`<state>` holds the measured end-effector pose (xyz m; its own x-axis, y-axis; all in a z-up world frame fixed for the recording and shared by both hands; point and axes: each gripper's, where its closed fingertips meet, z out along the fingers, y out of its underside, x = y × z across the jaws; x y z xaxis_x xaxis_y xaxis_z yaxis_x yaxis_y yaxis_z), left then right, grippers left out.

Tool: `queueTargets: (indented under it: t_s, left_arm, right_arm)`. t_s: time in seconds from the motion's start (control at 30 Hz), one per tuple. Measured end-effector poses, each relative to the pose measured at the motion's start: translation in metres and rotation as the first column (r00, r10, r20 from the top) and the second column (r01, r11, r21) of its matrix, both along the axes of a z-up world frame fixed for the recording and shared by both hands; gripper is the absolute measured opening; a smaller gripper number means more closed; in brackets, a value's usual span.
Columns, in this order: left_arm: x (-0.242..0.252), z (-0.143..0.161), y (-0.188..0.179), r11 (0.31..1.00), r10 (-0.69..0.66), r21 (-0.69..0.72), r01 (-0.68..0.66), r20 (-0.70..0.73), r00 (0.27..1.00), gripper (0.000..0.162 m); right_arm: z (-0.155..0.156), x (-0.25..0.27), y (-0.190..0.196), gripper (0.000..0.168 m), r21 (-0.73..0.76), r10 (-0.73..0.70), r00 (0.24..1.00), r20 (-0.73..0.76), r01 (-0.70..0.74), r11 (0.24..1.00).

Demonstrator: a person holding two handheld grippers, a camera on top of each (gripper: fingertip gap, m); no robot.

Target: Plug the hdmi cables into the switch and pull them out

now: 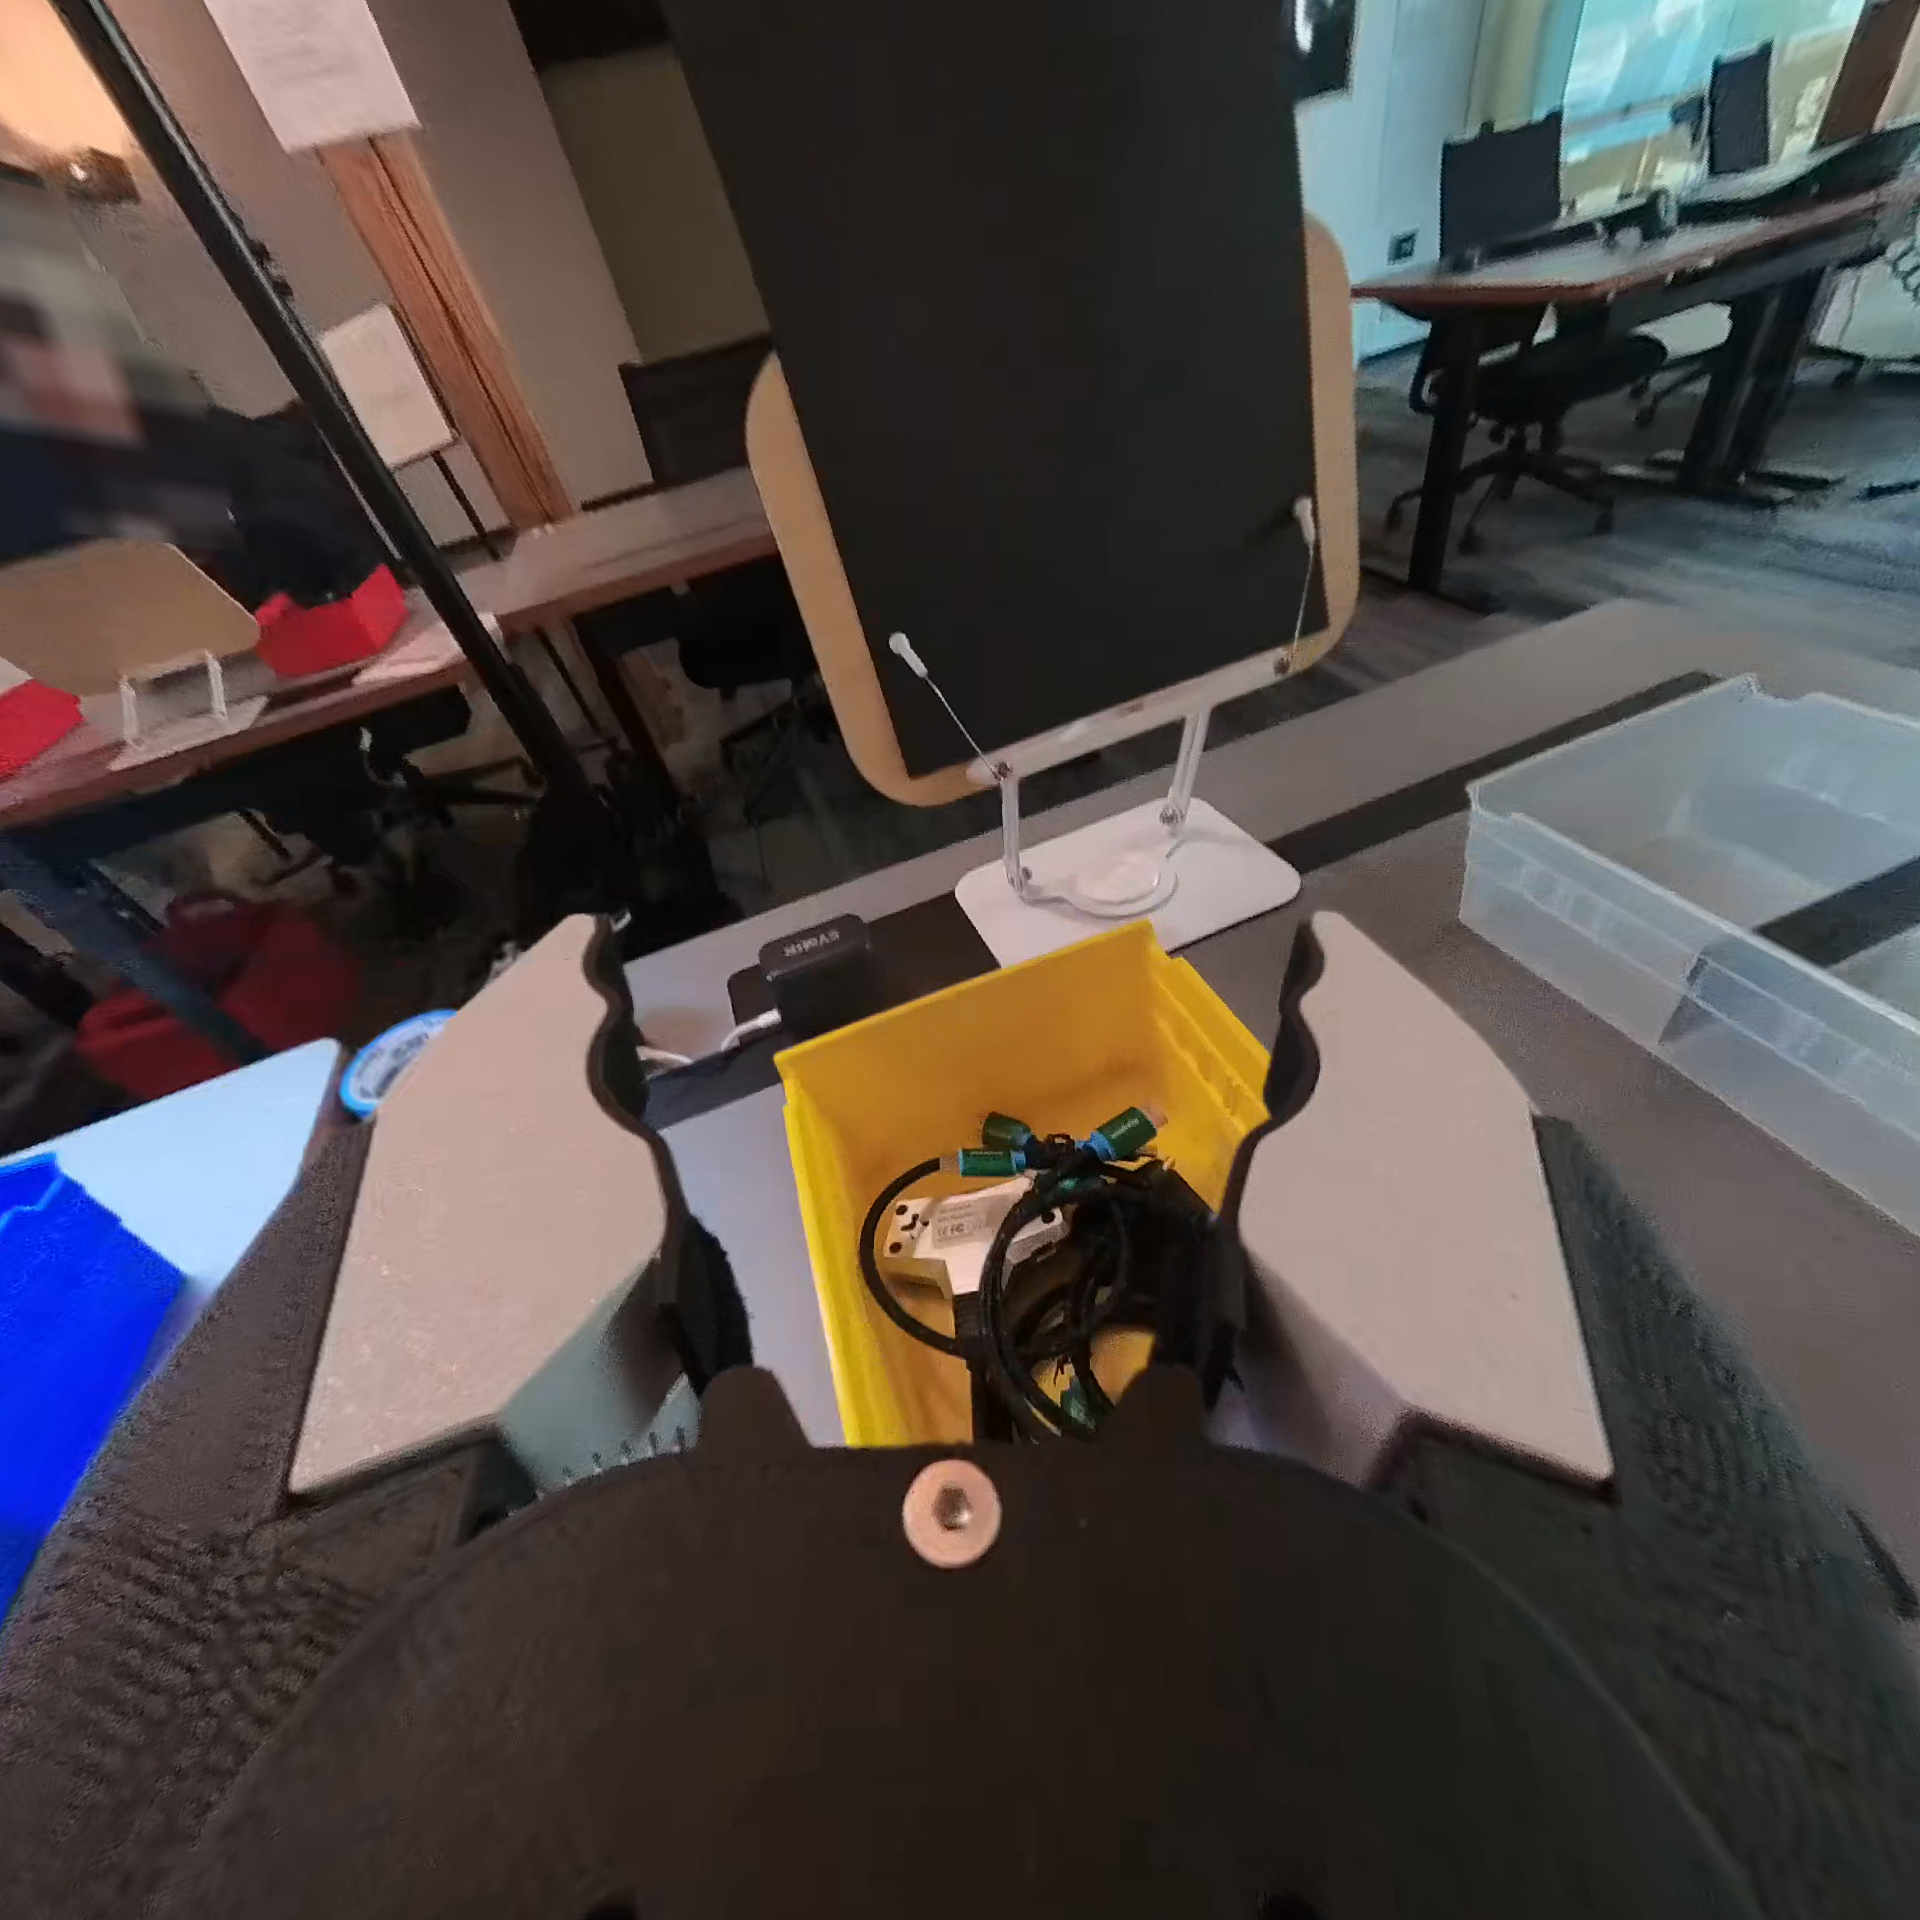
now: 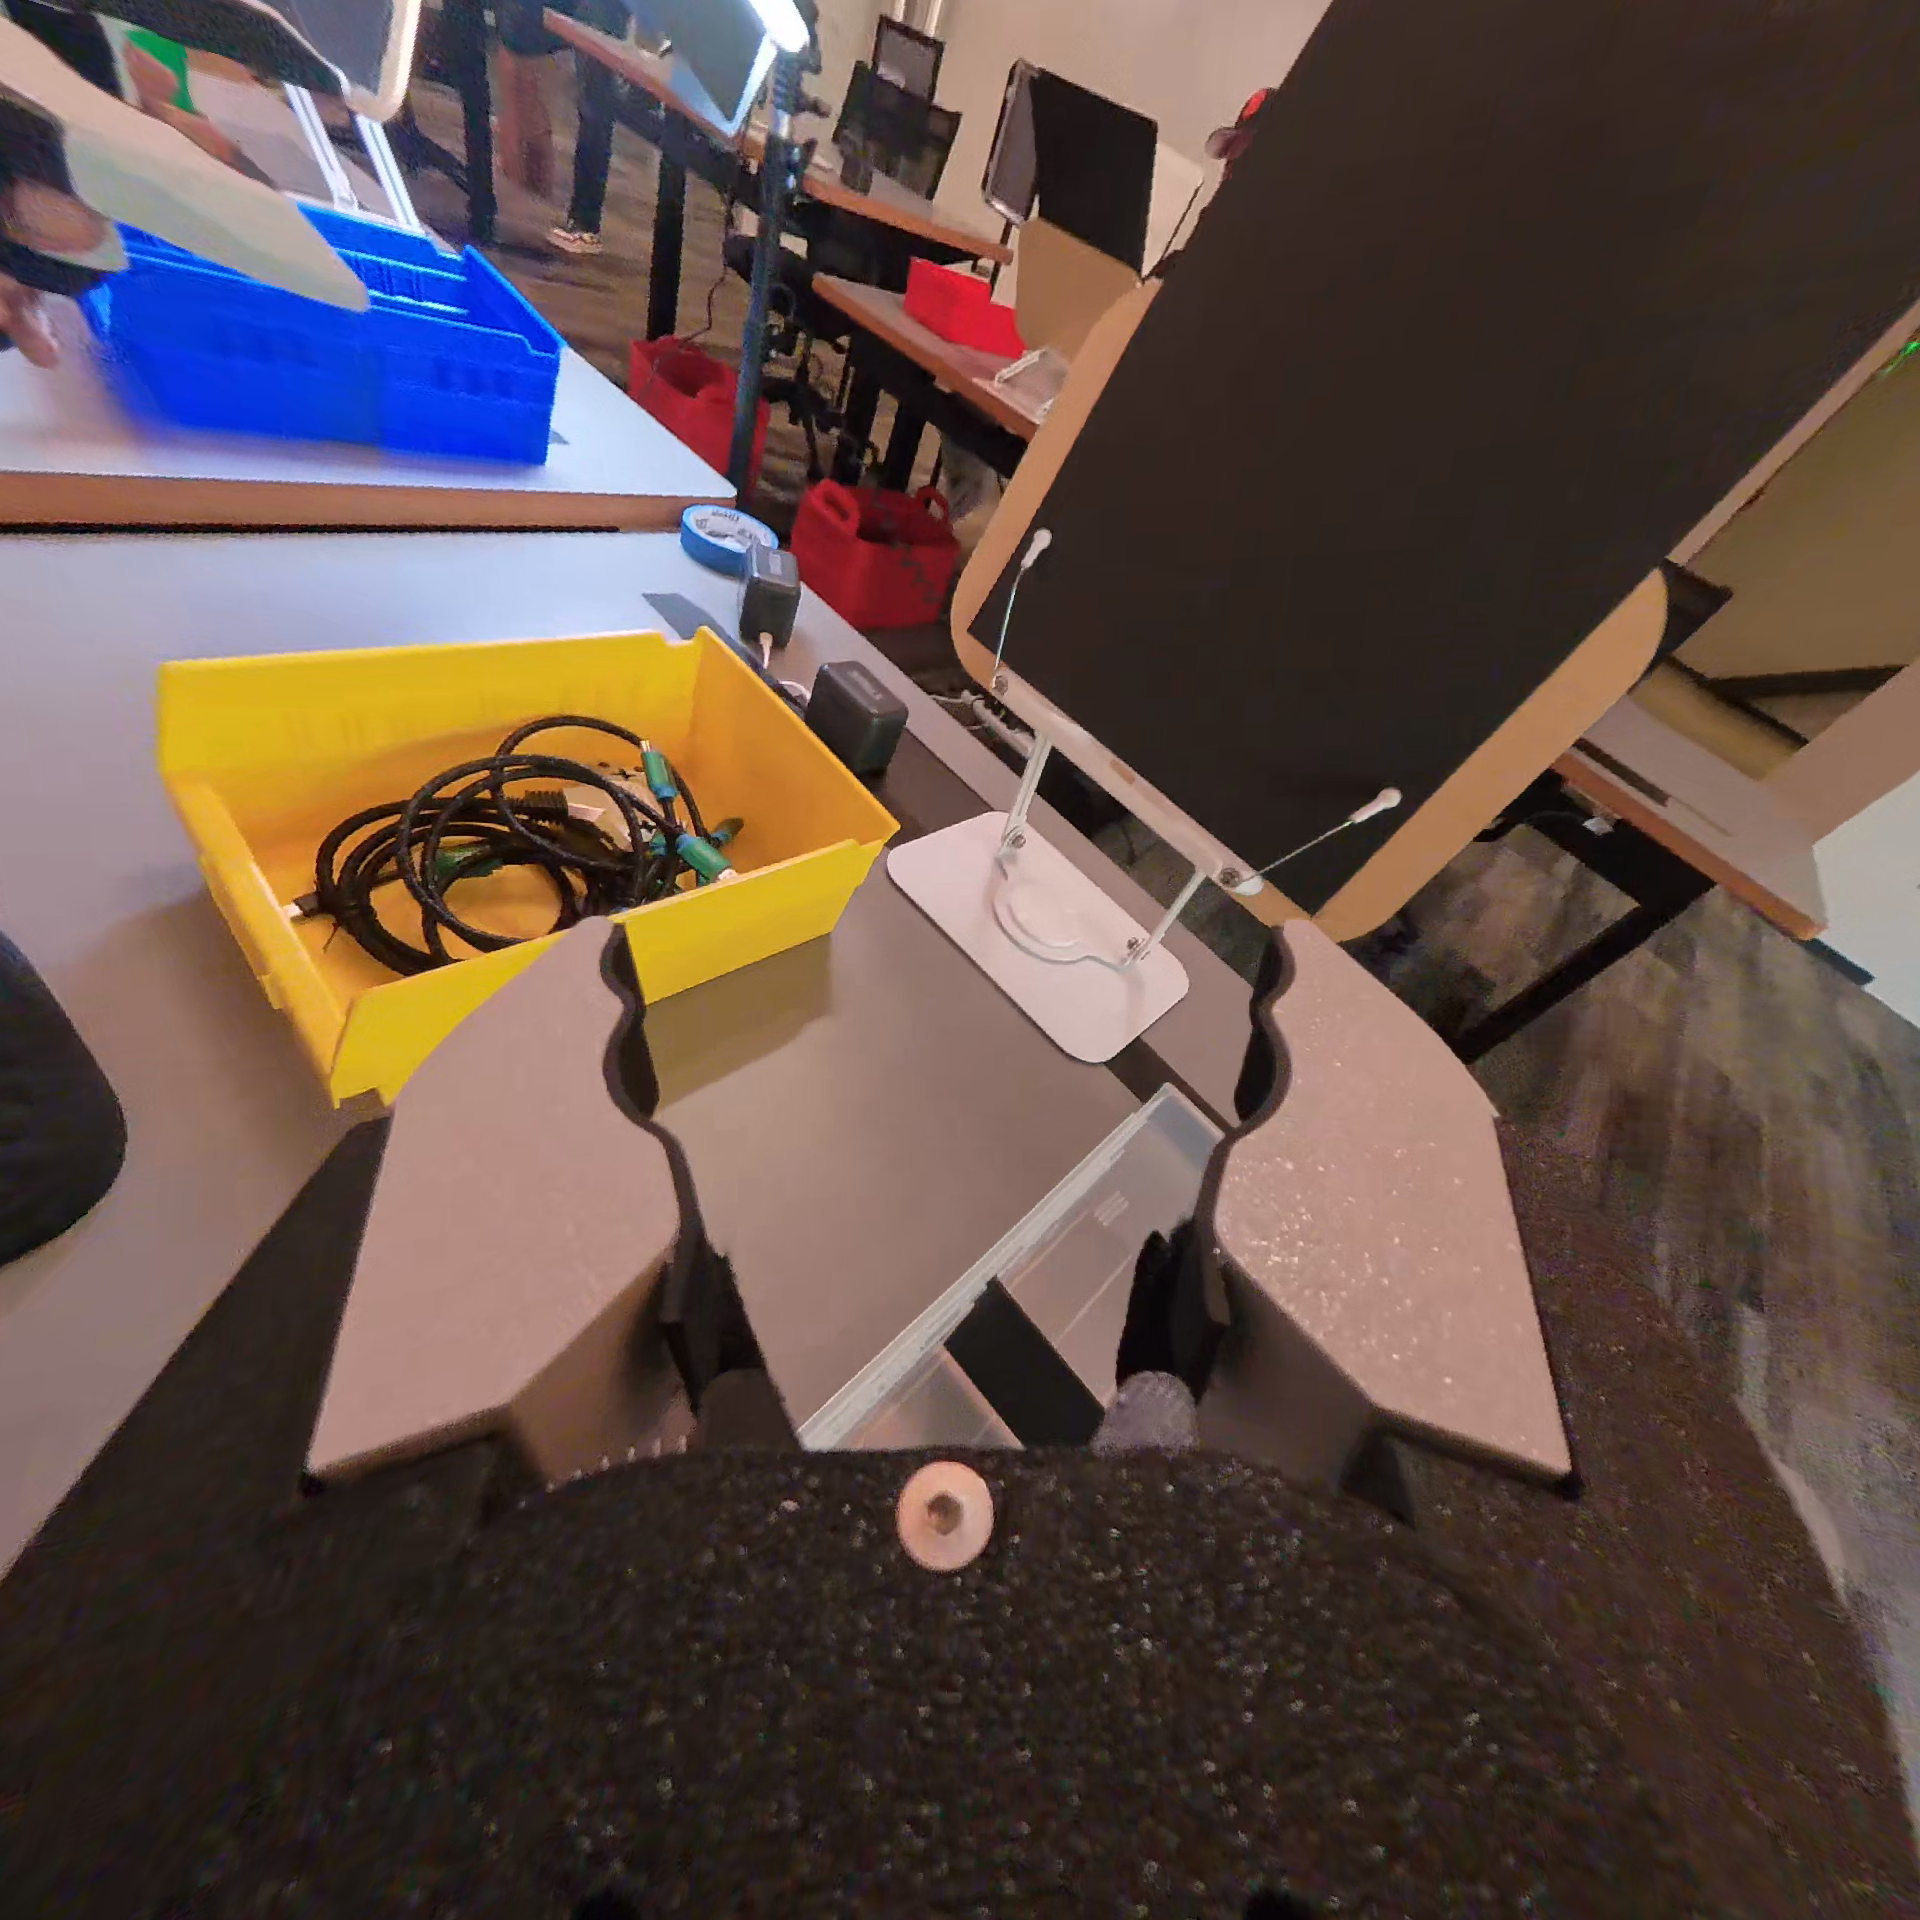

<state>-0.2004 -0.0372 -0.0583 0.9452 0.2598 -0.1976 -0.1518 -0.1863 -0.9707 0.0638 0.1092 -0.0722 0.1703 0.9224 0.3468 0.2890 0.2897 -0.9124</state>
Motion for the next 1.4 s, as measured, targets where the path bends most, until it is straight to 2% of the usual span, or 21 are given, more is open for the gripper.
queueTargets:
  t_s: [0.17, 0.27, 0.33, 0.43, 0.57, 0.63, 0.73, 0.87, 1.03, 1.2, 1.4]
  left_arm:
    - [-0.011, -0.047, 0.044, 0.983, -0.044, -0.171, 0.059, 0.088, 0.995, 0.111]
    - [-0.013, -0.08, 0.058, 0.952, -0.075, -0.283, 0.118, 0.16, 0.984, 0.098]
    - [-0.016, -0.11, 0.058, 0.9, -0.076, -0.409, 0.153, 0.199, 0.977, 0.085]
    - [-0.023, -0.155, 0.046, 0.779, -0.047, -0.598, 0.187, 0.242, 0.969, 0.074]
    - [-0.028, -0.191, 0.042, 0.661, -0.019, -0.721, 0.211, 0.264, 0.964, 0.061]
    - [-0.032, -0.205, 0.042, 0.611, -0.001, -0.767, 0.198, 0.249, 0.969, 0.048]
    - [-0.034, -0.221, 0.042, 0.551, 0.0, -0.809, 0.205, 0.246, 0.969, 0.042]
    - [-0.038, -0.234, 0.046, 0.518, 0.02, -0.833, 0.195, 0.239, 0.971, 0.034]
    - [-0.039, -0.254, 0.048, 0.461, 0.037, -0.861, 0.215, 0.26, 0.965, 0.033]
    - [-0.038, -0.267, 0.051, 0.403, 0.037, -0.888, 0.222, 0.258, 0.965, 0.012]
    - [-0.039, -0.26, 0.048, 0.44, 0.026, -0.864, 0.245, 0.285, 0.958, 0.008]
  right_arm:
    - [-0.019, -0.023, 0.016, 0.098, -0.056, 0.016, 0.999, 0.031, -0.014, 0.998]
    - [-0.035, -0.031, 0.021, 0.084, -0.114, 0.039, 0.996, 0.082, -0.03, 0.993]
    - [-0.043, -0.036, 0.023, 0.078, -0.147, 0.056, 0.993, 0.105, -0.04, 0.988]
    - [-0.051, -0.043, 0.022, 0.071, -0.176, 0.092, 0.989, 0.12, -0.07, 0.982]
    - [-0.061, -0.055, 0.016, 0.066, -0.207, 0.146, 0.98, 0.138, -0.115, 0.971]
    - [-0.066, -0.06, 0.014, 0.067, -0.217, 0.161, 0.976, 0.15, -0.126, 0.968]
    - [-0.071, -0.065, 0.012, 0.067, -0.22, 0.177, 0.97, 0.169, -0.138, 0.966]
    - [-0.073, -0.066, 0.012, 0.067, -0.216, 0.181, 0.968, 0.175, -0.142, 0.966]
    - [-0.073, -0.066, 0.013, 0.068, -0.208, 0.177, 0.968, 0.176, -0.139, 0.968]
    - [-0.073, -0.066, 0.012, 0.068, -0.206, 0.181, 0.967, 0.18, -0.143, 0.968]
    - [-0.071, -0.061, 0.018, 0.068, -0.198, 0.15, 0.972, 0.181, -0.114, 0.974]
